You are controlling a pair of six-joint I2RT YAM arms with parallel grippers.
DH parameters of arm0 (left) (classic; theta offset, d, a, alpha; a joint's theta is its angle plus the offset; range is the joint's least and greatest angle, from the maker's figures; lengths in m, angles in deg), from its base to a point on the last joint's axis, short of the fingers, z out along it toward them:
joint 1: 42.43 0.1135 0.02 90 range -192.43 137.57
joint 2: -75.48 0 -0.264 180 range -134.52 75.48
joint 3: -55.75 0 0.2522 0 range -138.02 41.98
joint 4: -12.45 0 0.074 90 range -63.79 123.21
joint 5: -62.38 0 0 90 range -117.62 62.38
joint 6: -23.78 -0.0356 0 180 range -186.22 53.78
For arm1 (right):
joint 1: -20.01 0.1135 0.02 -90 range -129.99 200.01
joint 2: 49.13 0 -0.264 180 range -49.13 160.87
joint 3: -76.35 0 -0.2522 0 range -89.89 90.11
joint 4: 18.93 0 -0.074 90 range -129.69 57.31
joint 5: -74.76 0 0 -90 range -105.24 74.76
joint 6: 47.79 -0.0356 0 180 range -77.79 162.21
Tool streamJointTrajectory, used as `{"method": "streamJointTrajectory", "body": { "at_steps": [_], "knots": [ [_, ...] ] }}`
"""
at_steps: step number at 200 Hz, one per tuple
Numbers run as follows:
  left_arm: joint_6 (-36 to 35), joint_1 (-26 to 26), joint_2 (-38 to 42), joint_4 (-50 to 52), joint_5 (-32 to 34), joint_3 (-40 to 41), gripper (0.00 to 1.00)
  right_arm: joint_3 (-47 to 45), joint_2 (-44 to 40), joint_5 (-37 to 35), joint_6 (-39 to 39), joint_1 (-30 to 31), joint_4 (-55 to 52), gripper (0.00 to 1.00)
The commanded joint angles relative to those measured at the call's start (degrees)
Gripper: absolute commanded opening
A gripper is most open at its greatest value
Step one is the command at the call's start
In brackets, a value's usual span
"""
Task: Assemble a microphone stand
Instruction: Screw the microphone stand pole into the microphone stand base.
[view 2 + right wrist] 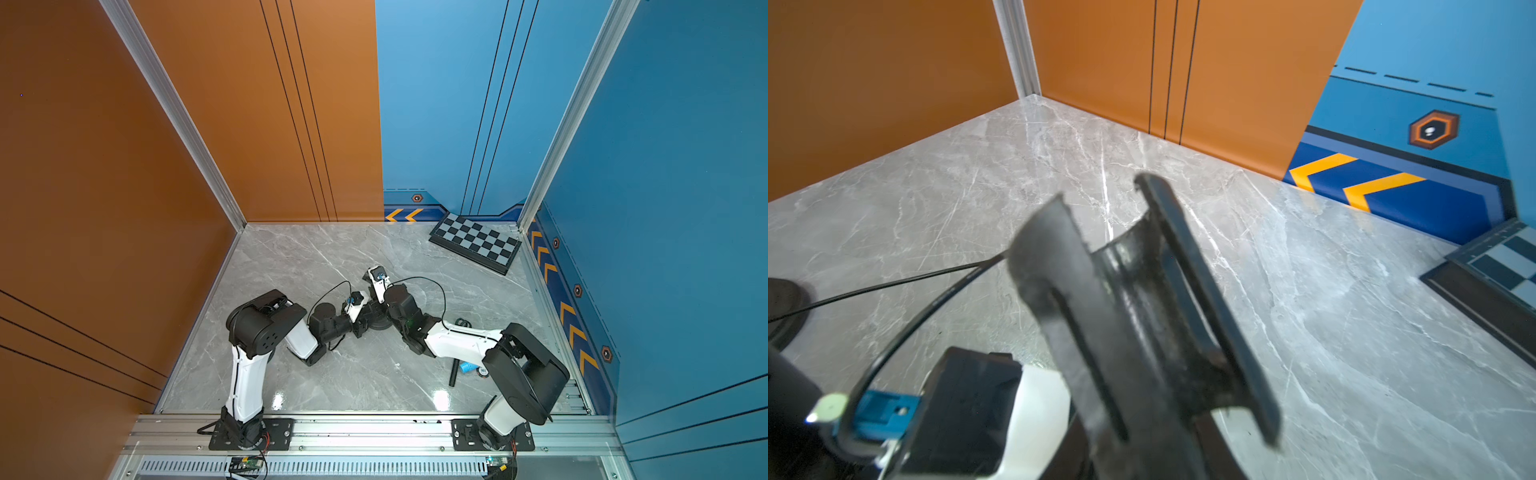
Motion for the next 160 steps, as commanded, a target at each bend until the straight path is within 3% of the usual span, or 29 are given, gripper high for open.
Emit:
{"method": "streamJointTrajectory", "body": {
  "at_steps": [1,23,39,63,77,88,108,123,140,160],
  "knots": [
    [-0.95,-0.26,-1.02,2.4,-0.66,-0.16,0.42,1.05,-1.62,16.82,4.02,-3.74,-7.64,0.43],
    [-1.25,-0.24,-1.04,2.51,-1.12,-0.14,0.42,4.01,-1.62,29.19,9.18,-9.07,-12.98,0.48],
    [-1.41,-0.32,-1.11,2.62,-1.19,-0.1,0.42,5.54,-0.65,33.68,10.22,-11.64,-13.56,0.49],
    [-1.91,-1.01,-1.02,2.64,0.81,0.01,0.42,7.71,1.56,33.88,10.29,-12.76,-12.16,0.47],
    [-2.26,-1.29,-0.94,2.88,1.5,0.05,0.41,8.27,2.29,31.8,9.28,-12.61,-10.65,0.4],
    [-2.4,-1.46,-0.98,2.94,1.81,-0.07,0.42,8.03,2.23,28.92,8.48,-12.06,-9.46,0.29],
    [-2.53,-1.73,-0.85,3.18,2.38,-0.13,0.41,5.26,0.97,17.26,5.7,-9.33,-5.71,0.14],
    [-2.67,-1.92,-0.85,3.49,2.95,-0.22,0.41,0.83,-0.72,-4.51,-2.66,-4.63,-1.31,0.11],
    [-2.64,-1.94,-0.67,3.9,3.21,-0.38,0.41,-2.2,-1.76,-19.91,-9.16,1.98,-1.41,0.06],
    [-2.7,-2.1,-0.67,4.23,3.46,-0.53,0.41,-2.2,-0.65,-29.85,-14.29,5.94,-3.73,0.04]
  ]
}}
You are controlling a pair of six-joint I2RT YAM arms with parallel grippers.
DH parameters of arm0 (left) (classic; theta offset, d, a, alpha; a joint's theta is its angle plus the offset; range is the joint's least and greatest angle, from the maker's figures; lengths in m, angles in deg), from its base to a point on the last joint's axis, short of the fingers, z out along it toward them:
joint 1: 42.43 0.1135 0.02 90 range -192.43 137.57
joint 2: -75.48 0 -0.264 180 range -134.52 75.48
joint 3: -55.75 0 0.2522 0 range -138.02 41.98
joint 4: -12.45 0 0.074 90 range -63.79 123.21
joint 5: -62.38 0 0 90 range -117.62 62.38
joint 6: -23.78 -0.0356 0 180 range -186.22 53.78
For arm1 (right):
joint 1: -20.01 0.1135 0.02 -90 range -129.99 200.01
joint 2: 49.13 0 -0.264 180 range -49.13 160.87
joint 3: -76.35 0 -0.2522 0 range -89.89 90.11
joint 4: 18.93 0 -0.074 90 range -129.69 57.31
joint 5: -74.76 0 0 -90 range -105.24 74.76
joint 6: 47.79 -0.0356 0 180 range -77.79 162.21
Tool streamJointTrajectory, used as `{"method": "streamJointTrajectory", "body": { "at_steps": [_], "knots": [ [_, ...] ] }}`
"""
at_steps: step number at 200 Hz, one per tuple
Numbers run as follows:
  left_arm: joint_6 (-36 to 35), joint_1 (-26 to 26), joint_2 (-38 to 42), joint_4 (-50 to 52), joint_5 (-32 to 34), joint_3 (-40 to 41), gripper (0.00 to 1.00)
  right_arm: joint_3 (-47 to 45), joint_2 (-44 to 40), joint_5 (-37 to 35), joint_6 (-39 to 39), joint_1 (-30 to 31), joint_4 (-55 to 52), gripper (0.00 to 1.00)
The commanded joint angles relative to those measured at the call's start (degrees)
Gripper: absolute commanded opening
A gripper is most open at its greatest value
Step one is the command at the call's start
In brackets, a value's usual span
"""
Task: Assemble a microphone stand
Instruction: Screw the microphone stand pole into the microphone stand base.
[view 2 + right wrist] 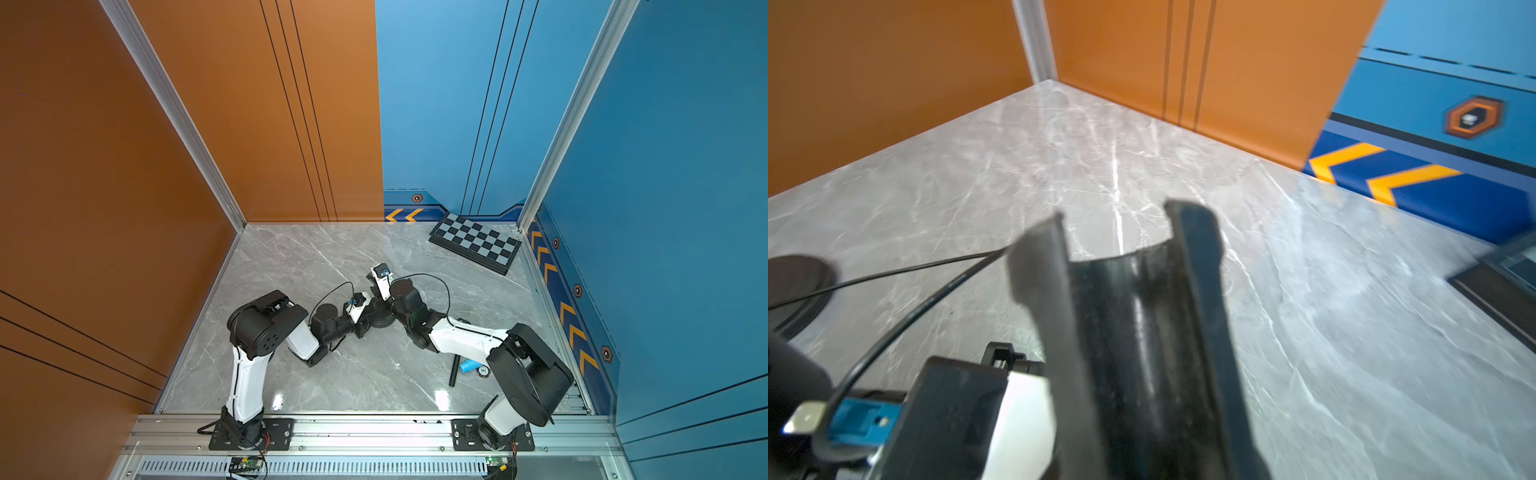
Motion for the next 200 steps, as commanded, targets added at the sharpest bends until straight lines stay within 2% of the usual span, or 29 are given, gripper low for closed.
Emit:
{"method": "streamJointTrajectory", "body": {
  "at_steps": [1,24,46,85,98,116,131,141,143,147,149,151,164,200],
  "knots": [
    [-0.75,-0.81,-0.67,3.94,1.03,-0.32,0.41,-1.79,0.65,-23.2,-11.05,3.68,-2.12,0.04],
    [-0.89,-0.9,-0.59,4.49,1.14,-0.42,0.41,0.0,2.59,-22.74,-14.39,3.88,-4.64,0.04],
    [-0.89,-0.99,-0.53,4.64,1.26,-0.52,0.41,1.85,3.44,-17.29,-13.84,3.71,-5.58,0.15],
    [-1.15,-0.94,-0.52,4.79,1.01,-0.51,0.41,4.66,1.57,0.67,-5.54,0.67,-9.0,0.43],
    [-1.15,-0.99,-0.51,4.92,0.81,-0.56,0.41,5.22,0.33,7.69,-1.88,-1.31,-11.27,0.48],
    [-1.28,-0.99,-0.5,4.94,0.56,-0.56,0.42,4.4,-1.45,12.42,2.74,-3.97,-11.97,0.53],
    [-1.33,-0.95,-0.54,4.93,0.37,-0.54,0.42,2.76,-2.43,22.75,6.43,-6.13,-10.05,0.53],
    [-1.33,-0.9,-0.52,4.93,0.19,-0.55,0.42,2.45,-2.78,30.36,9.34,-9.77,-9.49,0.56],
    [-1.33,-0.9,-0.5,4.92,0.14,-0.52,0.42,2.44,-2.83,31.58,9.88,-10.16,-9.5,0.62],
    [-1.34,-0.86,-0.5,4.94,0.08,-0.54,0.42,2.46,-2.92,33.74,10.94,-10.92,-9.69,0.92],
    [-1.4,-0.89,-0.5,4.94,0.05,-0.54,0.42,2.51,-2.92,34.62,11.41,-11.24,-9.79,0.98],
    [-1.34,-0.9,-0.5,4.94,0.08,-0.52,0.42,2.59,-2.97,35.17,11.87,-11.52,-9.95,0.99],
    [-1.33,-0.89,-0.5,4.92,-0.04,-0.52,0.42,2.69,-3.15,41.35,14.75,-13.67,-9.52,1.0],
    [-1.26,-0.68,-0.5,4.93,-0.3,-0.52,0.43,5.05,-1.41,46.41,18.1,-16.24,-10.52,0.98]
  ]
}}
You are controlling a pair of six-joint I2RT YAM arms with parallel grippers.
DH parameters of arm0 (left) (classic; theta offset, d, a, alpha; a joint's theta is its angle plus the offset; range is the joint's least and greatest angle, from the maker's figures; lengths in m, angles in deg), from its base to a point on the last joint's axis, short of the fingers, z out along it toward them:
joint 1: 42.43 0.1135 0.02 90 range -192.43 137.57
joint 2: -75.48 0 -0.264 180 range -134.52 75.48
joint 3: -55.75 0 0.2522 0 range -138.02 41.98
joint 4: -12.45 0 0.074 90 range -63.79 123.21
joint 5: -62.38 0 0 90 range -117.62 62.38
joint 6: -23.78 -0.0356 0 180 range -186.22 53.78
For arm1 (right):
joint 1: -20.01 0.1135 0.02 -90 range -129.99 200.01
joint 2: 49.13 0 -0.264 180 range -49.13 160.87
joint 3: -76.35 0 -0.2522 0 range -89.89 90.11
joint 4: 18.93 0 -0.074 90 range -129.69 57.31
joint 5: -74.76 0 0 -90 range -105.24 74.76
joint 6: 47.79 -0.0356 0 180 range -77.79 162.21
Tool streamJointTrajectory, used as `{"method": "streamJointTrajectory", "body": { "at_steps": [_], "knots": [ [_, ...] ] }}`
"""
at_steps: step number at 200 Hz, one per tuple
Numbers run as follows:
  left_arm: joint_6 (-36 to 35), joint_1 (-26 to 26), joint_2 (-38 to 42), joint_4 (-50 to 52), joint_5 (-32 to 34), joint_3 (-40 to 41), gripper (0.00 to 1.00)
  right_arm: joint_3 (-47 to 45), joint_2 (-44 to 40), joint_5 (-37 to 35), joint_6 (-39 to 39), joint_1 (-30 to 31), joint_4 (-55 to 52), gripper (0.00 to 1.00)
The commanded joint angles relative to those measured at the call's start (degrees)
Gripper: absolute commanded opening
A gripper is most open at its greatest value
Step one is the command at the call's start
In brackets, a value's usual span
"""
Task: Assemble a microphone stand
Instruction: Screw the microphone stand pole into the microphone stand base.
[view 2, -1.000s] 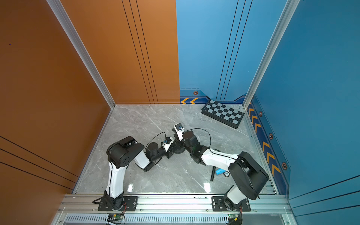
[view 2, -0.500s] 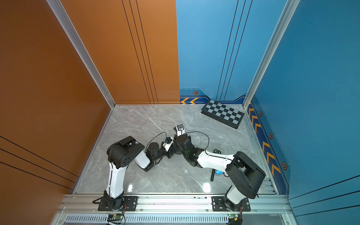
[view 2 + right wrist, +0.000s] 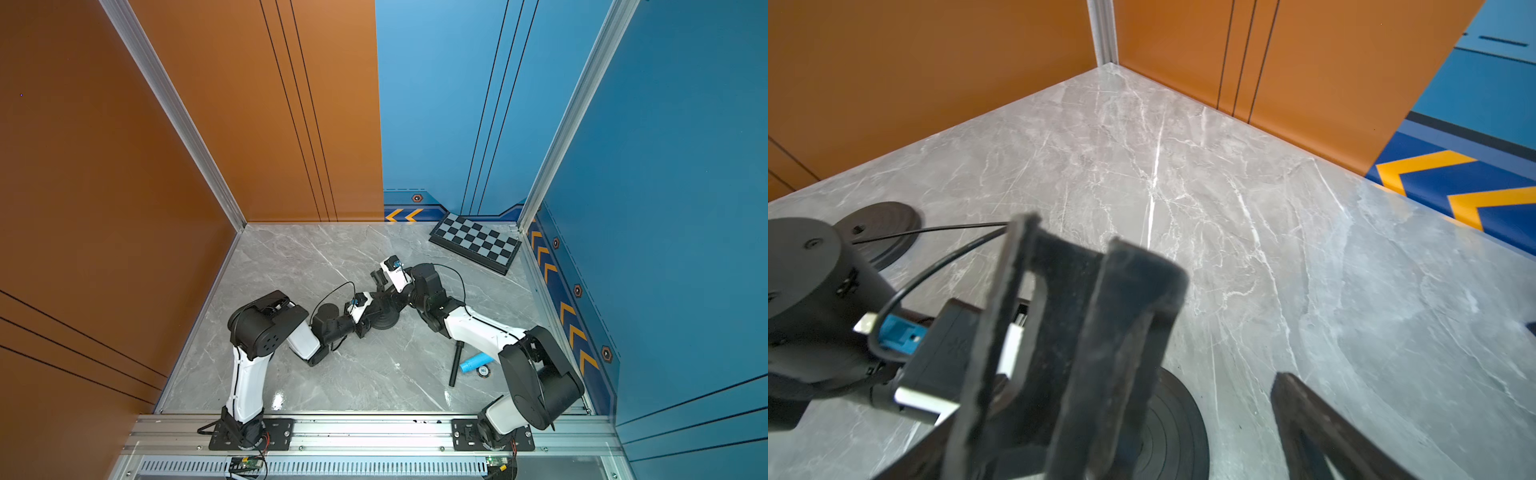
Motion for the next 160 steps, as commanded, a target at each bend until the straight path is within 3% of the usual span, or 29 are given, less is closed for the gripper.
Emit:
{"method": "streamJointTrajectory", "body": {
  "at_steps": [1,46,112,122,134,150,160],
  "knots": [
    [-1.03,-0.29,-0.5,4.32,-0.6,0.03,0.43,1.72,0.72,10.08,6.04,-0.7,-1.85,0.98],
    [-0.96,-0.14,-0.5,4.28,-0.84,0.03,0.43,4.01,2.92,11.25,10.22,-1.83,-5.27,0.75],
    [-0.85,-0.1,-0.5,4.33,-0.74,0.03,0.43,2.35,4.23,5.93,8.14,-2.52,0.96,0.2],
    [-0.85,-0.2,-0.5,4.33,-0.64,0.01,0.43,0.94,3.97,3.17,5.62,-1.91,3.76,0.13],
    [-0.87,-0.2,-0.5,4.35,-0.55,-0.05,0.43,-1.44,3.57,-2.03,2.45,-0.44,7.58,0.12],
    [-0.86,-0.19,-0.5,4.39,-0.41,-0.07,0.43,-5.34,2.93,-13.01,-1.36,2.82,12.37,0.11],
    [-0.86,-0.24,-0.5,4.33,-0.26,-0.07,0.43,-7.02,2.56,-21.11,-3.86,5.1,13.62,0.02]
  ]
}}
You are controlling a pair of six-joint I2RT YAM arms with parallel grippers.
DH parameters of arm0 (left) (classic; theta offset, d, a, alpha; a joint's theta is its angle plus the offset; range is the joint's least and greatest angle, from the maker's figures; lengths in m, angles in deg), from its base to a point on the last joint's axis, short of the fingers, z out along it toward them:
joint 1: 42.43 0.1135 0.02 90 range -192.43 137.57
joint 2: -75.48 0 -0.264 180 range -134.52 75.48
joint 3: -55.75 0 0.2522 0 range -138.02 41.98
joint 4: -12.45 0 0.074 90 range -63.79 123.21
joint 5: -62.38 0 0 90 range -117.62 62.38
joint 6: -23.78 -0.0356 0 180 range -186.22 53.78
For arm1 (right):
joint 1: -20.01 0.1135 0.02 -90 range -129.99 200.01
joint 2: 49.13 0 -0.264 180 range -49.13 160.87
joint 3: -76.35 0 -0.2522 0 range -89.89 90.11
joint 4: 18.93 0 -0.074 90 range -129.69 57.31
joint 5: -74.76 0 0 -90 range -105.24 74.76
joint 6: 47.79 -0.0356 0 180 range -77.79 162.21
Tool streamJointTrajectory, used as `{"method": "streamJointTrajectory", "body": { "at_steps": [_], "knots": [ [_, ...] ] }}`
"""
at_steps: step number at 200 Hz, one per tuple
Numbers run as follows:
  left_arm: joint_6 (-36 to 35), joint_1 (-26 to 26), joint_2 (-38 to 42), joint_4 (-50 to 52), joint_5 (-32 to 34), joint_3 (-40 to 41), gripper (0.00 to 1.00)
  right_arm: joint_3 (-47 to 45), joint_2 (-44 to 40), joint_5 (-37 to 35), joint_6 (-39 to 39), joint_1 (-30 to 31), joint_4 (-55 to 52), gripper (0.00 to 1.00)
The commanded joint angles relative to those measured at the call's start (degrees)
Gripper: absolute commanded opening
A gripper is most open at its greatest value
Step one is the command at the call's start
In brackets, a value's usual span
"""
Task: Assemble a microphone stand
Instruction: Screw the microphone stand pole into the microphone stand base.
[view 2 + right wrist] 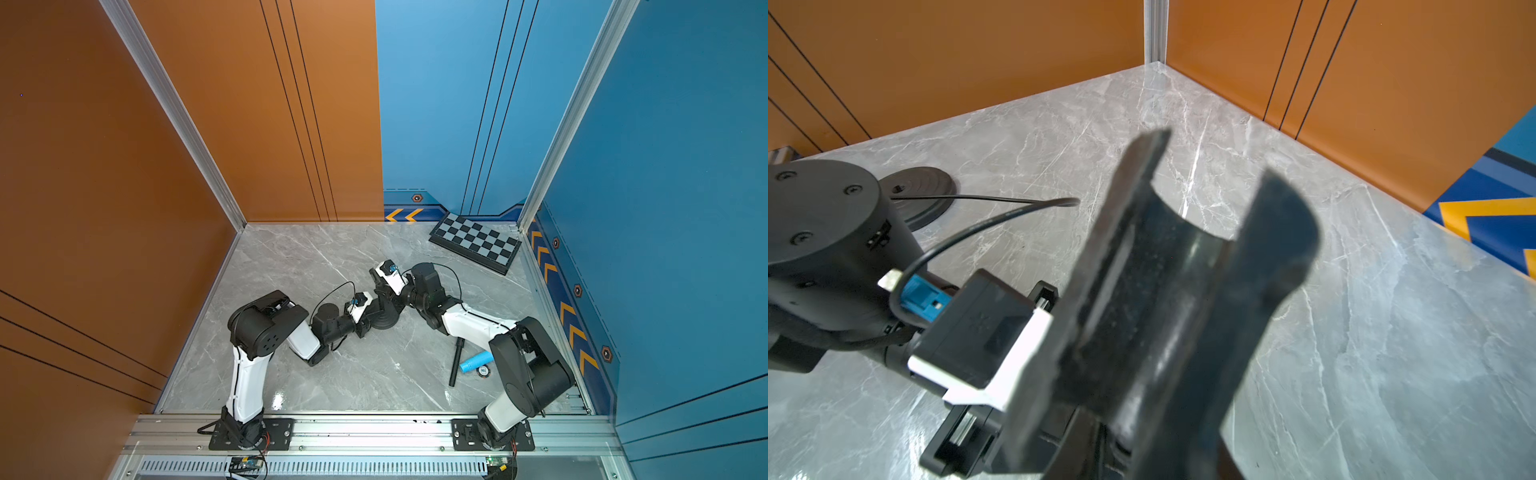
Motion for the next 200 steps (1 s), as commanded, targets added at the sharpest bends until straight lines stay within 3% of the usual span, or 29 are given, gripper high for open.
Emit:
{"method": "streamJointTrajectory", "body": {
  "at_steps": [1,18,35,47,61,78,108,119,161,200],
  "knots": [
    [-0.9,-0.27,-0.5,4.29,-0.25,-0.04,0.43,-5.03,-0.85,-21.47,-7.01,4.01,6.43,0.01],
    [-0.95,-0.43,-0.5,4.43,-0.16,-0.04,0.43,-7.33,-1.24,-33.83,-11.8,7.26,7.74,0.0],
    [-1.14,-0.46,-0.57,4.45,-0.09,-0.03,0.43,-8.59,-1.04,-40.91,-17.06,11.39,8.78,0.0],
    [-1.11,-0.48,-0.5,4.55,-0.01,-0.04,0.43,-8.15,-0.28,-41.99,-17.45,13.25,8.78,0.01],
    [-1.14,-0.54,-0.5,4.58,0.05,-0.05,0.43,-6.98,0.18,-40.63,-15.74,14.0,7.74,0.09],
    [-1.26,-0.53,-0.5,4.64,0.07,-0.03,0.43,-6.26,-1.2,-34.13,-13.49,12.06,6.51,0.21],
    [-1.28,-0.57,-0.5,4.71,0.0,-0.04,0.43,-3.65,-5.58,-12.8,-3.68,5.12,-2.3,0.47],
    [-1.36,-0.56,-0.5,4.71,-0.13,-0.03,0.43,-2.73,-7.0,-10.37,0.08,3.9,-5.49,0.49],
    [-1.36,-0.57,-0.5,4.72,-0.23,-0.03,0.43,3.25,-4.23,11.44,5.77,-3.79,-14.5,0.56],
    [-1.41,-0.47,-0.5,4.71,-0.24,-0.03,0.43,6.68,-0.3,18.08,8.69,-5.0,-16.46,0.54]
  ]
}}
